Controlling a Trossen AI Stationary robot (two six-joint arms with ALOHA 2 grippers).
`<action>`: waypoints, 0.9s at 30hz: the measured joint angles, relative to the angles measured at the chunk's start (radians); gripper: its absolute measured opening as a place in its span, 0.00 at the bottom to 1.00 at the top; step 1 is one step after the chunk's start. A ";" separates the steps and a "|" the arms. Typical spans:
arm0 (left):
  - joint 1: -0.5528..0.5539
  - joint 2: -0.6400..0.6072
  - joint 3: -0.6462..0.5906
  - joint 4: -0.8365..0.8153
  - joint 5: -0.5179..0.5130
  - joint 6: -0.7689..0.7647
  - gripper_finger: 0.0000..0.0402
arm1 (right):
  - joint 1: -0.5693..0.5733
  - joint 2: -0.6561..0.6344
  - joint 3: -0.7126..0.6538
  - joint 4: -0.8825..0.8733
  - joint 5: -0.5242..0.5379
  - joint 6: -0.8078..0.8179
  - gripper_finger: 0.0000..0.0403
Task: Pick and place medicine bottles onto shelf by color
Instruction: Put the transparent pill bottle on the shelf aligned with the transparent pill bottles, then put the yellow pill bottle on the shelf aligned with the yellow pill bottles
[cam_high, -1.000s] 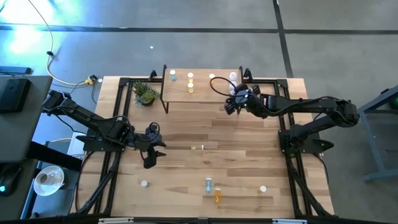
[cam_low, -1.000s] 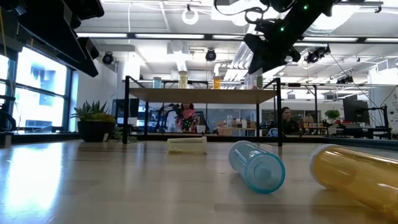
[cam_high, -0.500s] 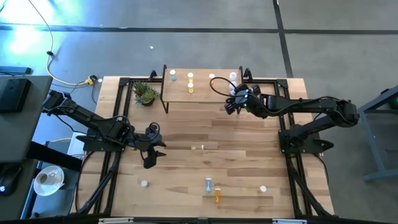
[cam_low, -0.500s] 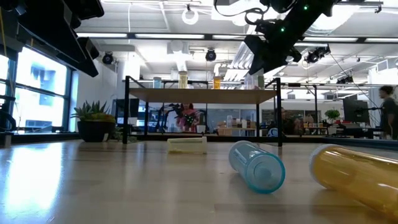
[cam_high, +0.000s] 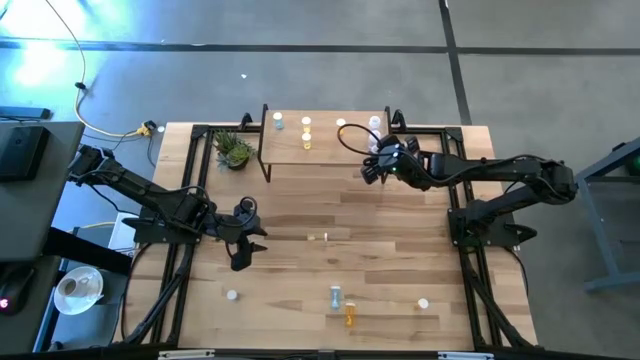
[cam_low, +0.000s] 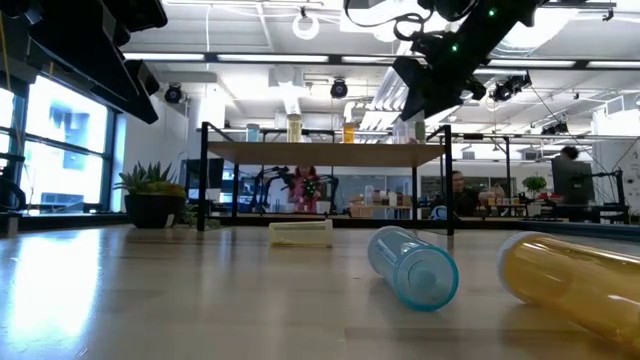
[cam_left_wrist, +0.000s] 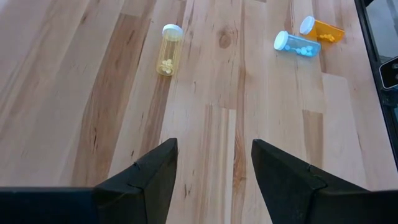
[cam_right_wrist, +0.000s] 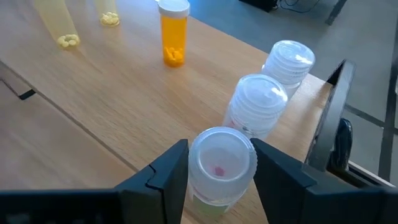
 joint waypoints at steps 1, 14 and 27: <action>0.000 0.000 0.000 0.000 0.000 0.000 0.49 | 0.000 0.000 0.000 -0.002 0.003 0.004 0.40; 0.000 0.000 0.000 0.000 0.000 0.000 0.49 | 0.000 0.001 0.000 -0.002 0.011 -0.013 0.55; 0.000 0.000 0.000 -0.003 0.000 0.000 0.49 | 0.040 0.001 0.190 -0.230 -0.069 0.060 0.55</action>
